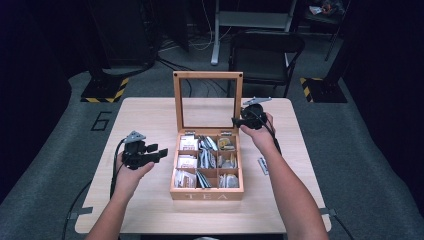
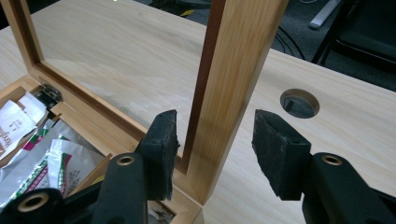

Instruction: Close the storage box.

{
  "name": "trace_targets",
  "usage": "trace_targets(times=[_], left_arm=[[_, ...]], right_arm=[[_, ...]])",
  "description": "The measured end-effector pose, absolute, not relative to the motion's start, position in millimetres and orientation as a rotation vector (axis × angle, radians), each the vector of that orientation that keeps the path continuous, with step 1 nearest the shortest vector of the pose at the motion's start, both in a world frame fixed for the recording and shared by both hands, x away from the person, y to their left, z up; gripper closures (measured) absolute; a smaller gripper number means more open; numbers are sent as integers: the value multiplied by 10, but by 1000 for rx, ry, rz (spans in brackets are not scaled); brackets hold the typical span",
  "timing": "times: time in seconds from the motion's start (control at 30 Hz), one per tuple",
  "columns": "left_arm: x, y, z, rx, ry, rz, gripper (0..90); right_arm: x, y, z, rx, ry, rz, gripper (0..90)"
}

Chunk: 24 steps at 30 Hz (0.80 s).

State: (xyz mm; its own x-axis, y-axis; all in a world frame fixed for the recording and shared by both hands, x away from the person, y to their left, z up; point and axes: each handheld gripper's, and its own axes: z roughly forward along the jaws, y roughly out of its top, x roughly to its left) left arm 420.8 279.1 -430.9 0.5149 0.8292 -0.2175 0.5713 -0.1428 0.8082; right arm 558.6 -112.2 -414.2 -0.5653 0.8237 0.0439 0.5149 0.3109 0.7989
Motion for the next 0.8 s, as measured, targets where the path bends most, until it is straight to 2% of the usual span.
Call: trace_targets(times=[0.47, 0.7, 0.8], left_arm=[[4212, 2796, -4314, 1827, 1169, 341, 456], [4227, 2784, -4315, 1834, 1161, 343, 456], [4243, 2780, -4297, 1844, 1150, 350, 458]], right_arm=[[5677, -1082, -4078, 1159, 2223, 1156, 572], [5692, -1083, -4063, 1174, 2229, 1162, 577], [5689, -1099, -4043, 1188, 2239, 1162, 609]])
